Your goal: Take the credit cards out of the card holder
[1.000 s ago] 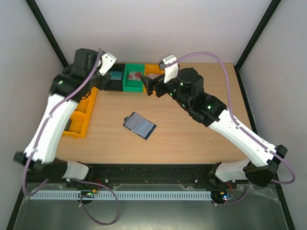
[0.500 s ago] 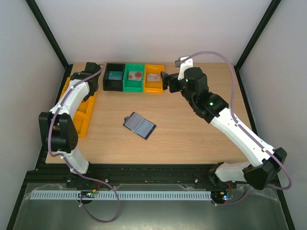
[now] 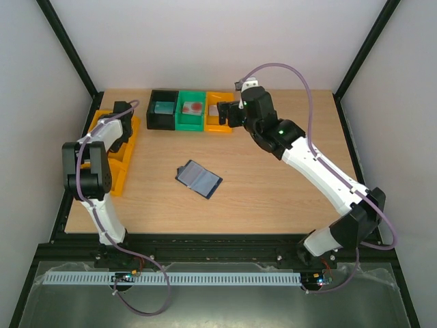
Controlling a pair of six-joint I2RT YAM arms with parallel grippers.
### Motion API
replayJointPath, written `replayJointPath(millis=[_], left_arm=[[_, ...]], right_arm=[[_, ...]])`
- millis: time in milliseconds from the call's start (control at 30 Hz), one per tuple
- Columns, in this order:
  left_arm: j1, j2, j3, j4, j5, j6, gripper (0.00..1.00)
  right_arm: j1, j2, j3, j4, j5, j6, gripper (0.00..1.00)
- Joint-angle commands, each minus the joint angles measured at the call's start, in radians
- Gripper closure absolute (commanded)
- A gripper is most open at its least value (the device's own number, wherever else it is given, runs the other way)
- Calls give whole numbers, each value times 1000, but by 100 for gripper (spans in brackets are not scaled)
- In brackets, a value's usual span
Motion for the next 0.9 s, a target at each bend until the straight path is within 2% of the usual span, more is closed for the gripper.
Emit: replayJointPath(millis=[0,367,867], left_arm=[[6,-19,-52,102,-18,11,98],[11,62,-68,188,-145,50,98],[18,160,-2,219,-155,88,98]], right_arm=[[-2,12,68,-27,21,33,1],[-3,34,115,-48,2,-7,1],[-2,-1,84,-50,-12,-31,1]])
